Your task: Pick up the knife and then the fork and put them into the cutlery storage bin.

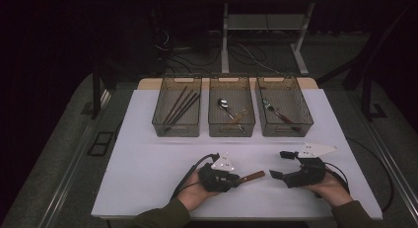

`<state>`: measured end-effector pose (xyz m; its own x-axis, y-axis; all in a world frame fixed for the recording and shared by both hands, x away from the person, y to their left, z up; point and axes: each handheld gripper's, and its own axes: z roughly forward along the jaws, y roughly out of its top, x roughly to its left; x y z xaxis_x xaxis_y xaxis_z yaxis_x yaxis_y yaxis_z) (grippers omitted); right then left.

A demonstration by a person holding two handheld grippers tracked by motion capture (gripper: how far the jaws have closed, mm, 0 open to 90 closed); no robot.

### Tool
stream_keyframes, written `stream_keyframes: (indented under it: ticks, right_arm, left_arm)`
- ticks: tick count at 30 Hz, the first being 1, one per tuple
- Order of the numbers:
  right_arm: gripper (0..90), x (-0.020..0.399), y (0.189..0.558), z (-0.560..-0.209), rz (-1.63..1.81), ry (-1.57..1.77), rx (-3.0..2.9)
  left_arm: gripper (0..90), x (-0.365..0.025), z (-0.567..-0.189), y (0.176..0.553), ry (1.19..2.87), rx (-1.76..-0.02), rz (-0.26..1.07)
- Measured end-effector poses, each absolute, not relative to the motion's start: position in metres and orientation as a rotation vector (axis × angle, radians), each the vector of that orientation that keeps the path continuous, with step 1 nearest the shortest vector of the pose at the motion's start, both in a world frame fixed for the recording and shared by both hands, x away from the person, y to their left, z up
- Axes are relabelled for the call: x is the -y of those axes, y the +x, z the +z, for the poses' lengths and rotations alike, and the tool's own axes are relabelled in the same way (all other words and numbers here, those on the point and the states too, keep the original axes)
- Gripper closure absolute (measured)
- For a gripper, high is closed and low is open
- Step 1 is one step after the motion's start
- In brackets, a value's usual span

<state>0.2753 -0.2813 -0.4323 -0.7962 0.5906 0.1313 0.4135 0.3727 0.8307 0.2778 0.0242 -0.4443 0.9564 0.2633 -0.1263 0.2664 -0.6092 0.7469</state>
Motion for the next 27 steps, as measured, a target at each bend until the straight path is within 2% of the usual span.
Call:
stream_keyframes:
  ticks: [1, 4, 11, 23, 27]
  right_arm:
    - [12.4, 0.279, 0.274, -0.431, 1.404, 0.876, -2.452]
    - [11.9, 0.275, 0.274, -0.424, 1.468, 0.778, -2.519]
    - [15.3, 0.255, 0.284, -0.417, 1.474, 0.640, -2.653]
    - [15.4, 0.211, 0.301, -0.412, 1.382, 0.420, -2.814]
    - [21.0, 0.201, 0.303, -0.414, 1.361, 0.355, -2.860]
  left_arm:
    - [77.4, -0.026, -0.442, 0.279, 2.255, -0.347, -0.008]
    - [77.3, -0.031, -0.434, 0.281, 2.245, -0.306, -0.045]
    - [77.3, -0.038, -0.419, 0.292, 2.257, -0.209, -0.066]
    - [77.3, -0.037, -0.405, 0.302, 2.268, -0.097, -0.119]
    - [77.2, -0.038, -0.403, 0.302, 2.272, -0.054, -0.117]
